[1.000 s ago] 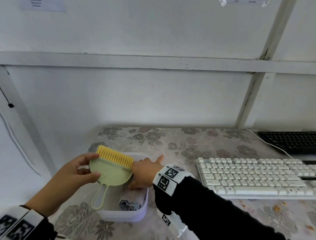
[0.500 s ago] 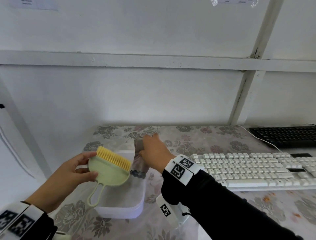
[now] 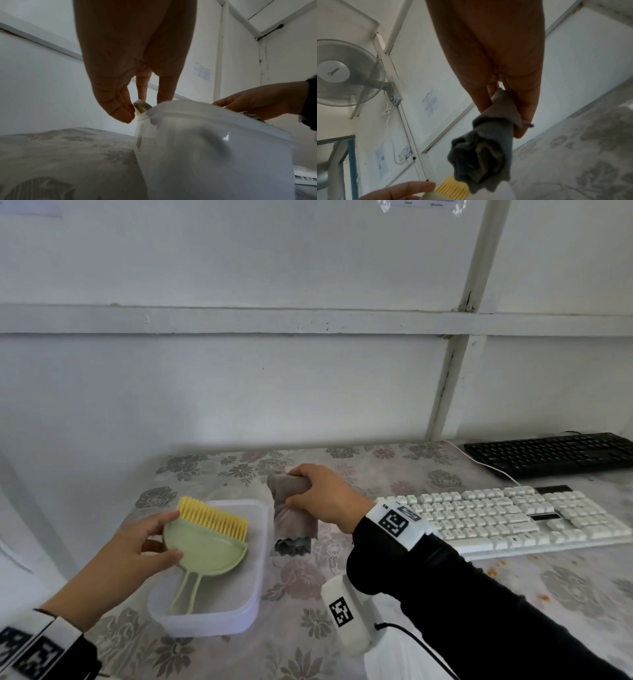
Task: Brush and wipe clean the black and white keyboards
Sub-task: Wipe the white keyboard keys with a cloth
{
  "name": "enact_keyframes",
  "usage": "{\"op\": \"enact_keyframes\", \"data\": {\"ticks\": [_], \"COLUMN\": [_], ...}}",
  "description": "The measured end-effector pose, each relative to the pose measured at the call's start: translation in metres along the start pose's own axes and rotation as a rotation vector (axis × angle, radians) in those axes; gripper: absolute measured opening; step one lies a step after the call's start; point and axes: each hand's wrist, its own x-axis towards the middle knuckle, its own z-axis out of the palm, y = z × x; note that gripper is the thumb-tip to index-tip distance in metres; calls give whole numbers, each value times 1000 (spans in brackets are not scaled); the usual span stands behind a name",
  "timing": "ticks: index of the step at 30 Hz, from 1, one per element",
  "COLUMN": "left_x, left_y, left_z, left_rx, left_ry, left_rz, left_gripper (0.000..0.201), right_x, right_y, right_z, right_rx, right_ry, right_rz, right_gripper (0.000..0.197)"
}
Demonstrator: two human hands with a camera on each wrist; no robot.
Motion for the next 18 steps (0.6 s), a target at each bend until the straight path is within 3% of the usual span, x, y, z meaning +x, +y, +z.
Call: {"op": "enact_keyframes", "data": {"ticks": [6,11,15,18], "left_x": [4,1,0,0], "left_y": [-2,26,69,102], "left_z": [-4,-3,25,57], "left_rx": [142,323,342,341], "left_ry": [-1,48,-18,-108], "left_rz": [-20,101,240,263], "left_gripper": [47,50,50,45], "right_x": [-7,-16,-18,-16], "right_y": [26,66,101,124], "right_z": [-44,-93,-123,-136], "right_rx": [3,-5,-34,-35], "right_ry": [81,111,117,109], "right_rz": [64,146,210,257], "right_gripper": [42,43,49,51]}}
